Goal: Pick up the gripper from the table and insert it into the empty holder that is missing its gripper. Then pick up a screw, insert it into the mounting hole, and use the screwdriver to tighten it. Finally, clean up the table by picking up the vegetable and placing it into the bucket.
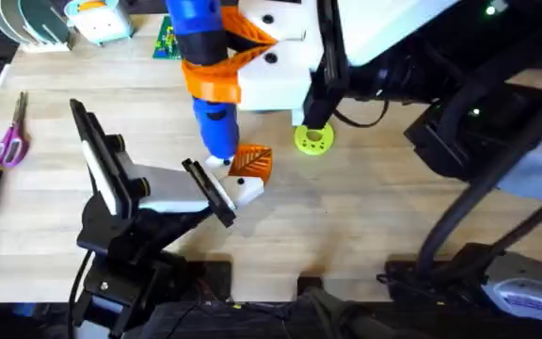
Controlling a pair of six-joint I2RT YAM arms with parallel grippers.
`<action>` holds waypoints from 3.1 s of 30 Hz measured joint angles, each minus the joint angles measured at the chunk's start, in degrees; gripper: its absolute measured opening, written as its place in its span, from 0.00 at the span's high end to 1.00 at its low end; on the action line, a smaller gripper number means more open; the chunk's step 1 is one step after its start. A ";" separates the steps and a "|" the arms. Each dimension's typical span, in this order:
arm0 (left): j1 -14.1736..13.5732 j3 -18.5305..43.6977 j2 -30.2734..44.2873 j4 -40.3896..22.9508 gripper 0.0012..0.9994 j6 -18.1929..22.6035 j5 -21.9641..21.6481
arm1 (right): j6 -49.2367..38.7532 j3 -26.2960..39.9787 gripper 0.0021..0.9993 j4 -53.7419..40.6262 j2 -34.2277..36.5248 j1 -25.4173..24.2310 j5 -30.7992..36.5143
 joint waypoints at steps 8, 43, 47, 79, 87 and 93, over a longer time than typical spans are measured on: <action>0.00 0.00 0.00 -0.01 0.98 -0.02 0.00 | 0.00 0.00 0.98 0.00 0.73 0.65 0.20; 0.00 0.00 0.00 0.00 0.98 -0.02 0.00 | 0.00 1.18 0.98 -0.02 0.92 0.65 1.25; 0.00 0.00 -0.01 0.00 0.98 0.00 0.00 | 0.00 1.18 0.98 -0.02 0.92 0.65 0.77; 0.00 0.00 0.00 0.00 0.98 -0.02 0.00 | 2.40 1.20 0.98 -0.39 0.94 -0.29 -0.93; 0.00 0.00 0.00 -0.02 0.98 -0.02 0.00 | 2.40 1.29 0.98 -0.40 2.38 -0.31 -0.91; 0.00 0.00 0.00 -0.02 0.98 -0.02 0.00 | 2.40 1.30 0.98 -0.53 2.40 -0.31 -0.90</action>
